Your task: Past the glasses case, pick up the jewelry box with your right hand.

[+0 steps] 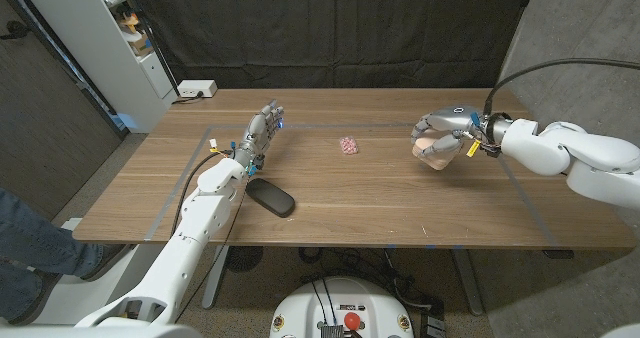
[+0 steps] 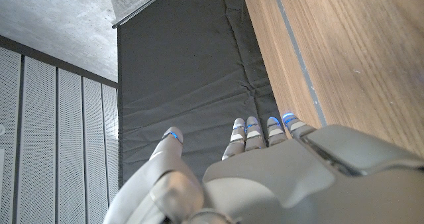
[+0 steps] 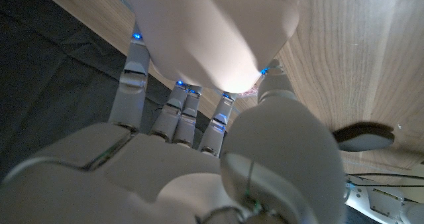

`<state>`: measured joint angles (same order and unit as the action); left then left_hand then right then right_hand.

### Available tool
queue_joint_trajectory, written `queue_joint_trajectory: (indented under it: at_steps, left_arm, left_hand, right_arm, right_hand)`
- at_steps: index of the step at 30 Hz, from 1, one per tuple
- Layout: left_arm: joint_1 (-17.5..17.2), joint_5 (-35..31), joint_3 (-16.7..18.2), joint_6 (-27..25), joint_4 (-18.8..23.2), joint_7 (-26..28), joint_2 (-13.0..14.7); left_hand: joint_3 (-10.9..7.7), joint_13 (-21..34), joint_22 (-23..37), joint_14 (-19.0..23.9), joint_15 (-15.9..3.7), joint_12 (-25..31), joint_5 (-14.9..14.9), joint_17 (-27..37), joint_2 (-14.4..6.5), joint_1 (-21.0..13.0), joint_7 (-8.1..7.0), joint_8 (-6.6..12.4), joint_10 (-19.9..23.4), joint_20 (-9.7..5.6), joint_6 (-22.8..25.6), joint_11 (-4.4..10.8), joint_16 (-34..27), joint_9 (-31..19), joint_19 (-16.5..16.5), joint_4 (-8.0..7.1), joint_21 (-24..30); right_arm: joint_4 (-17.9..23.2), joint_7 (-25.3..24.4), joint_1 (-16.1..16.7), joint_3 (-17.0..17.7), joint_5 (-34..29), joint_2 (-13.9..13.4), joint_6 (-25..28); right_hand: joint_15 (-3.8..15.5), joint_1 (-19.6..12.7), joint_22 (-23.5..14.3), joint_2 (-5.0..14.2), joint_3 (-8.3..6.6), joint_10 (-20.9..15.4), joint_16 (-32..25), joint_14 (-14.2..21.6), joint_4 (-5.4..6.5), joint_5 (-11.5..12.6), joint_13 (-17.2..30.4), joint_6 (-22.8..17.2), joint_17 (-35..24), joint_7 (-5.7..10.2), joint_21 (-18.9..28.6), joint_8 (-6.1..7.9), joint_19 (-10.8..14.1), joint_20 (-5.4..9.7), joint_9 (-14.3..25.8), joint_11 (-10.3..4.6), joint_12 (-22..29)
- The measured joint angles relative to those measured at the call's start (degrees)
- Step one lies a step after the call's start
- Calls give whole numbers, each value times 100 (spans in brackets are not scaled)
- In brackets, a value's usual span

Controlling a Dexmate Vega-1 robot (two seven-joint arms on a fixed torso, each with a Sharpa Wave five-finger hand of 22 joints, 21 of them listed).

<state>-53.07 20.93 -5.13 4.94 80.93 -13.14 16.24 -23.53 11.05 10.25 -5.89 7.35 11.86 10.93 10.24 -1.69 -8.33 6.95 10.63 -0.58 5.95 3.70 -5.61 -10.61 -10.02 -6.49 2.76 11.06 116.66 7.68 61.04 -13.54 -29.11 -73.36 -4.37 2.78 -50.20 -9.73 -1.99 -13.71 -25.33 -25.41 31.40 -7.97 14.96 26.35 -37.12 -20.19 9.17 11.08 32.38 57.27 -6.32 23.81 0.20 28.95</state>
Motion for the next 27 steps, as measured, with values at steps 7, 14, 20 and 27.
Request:
queue_joint_trajectory:
  at_steps: [7, 14, 20, 27]
  left_arm:
    - [4, 0, -23, 16, 0, -1, -8]
    - [7, -1, -36, 27, 16, -2, -12]
    - [7, -5, -40, 29, 35, 5, -12]
    - [-5, -7, -47, 30, 103, 20, 1]
  left_hand:
    - [0, 0, 0, 0, 0, 0, 0, 0, 0, 0, 0, 0, 0, 0, 0, 0, 0, 0, 0, 0, 0]
    - [18, 0, 0, 0, 0, 0, 0, 0, 0, 0, 0, 0, 0, 0, 0, 0, 0, 0, 0, 18, 0]
    - [18, 0, 0, 0, 0, 0, 0, 0, 0, 0, 0, 0, 0, 0, 0, 0, 0, 0, 0, 18, 0]
    - [-8, 0, 0, 0, 0, 0, 0, 0, 0, 0, 0, 0, 0, 0, 0, 0, 0, 0, 0, 42, 0]
  right_arm:
    - [98, -76, 157, 244, 106, -106, -40]
    - [187, -130, 313, 490, 173, -185, -96]
    - [261, -148, 429, 699, 187, -225, -121]
    - [321, -101, 518, 884, 216, -233, -140]
  right_hand:
    - [31, 0, 0, 0, 1, 19, 21, -31, 0, -43, 36, -50, -20, -9, 0, -6, 0, 0, -1, -18, 0]
    - [31, 0, 0, 0, 2, 49, 42, -30, 0, -57, 63, -69, -34, -28, 0, 9, 0, 0, -4, 12, 0]
    - [31, 0, 0, 0, 2, 49, 49, -30, 0, -87, 89, -80, -43, -39, 0, 11, 0, 0, -6, 11, 0]
    - [31, 0, 1, 0, 3, 111, 86, -30, 0, -87, 128, -89, -43, -49, 0, 11, -1, -1, -6, 12, 0]
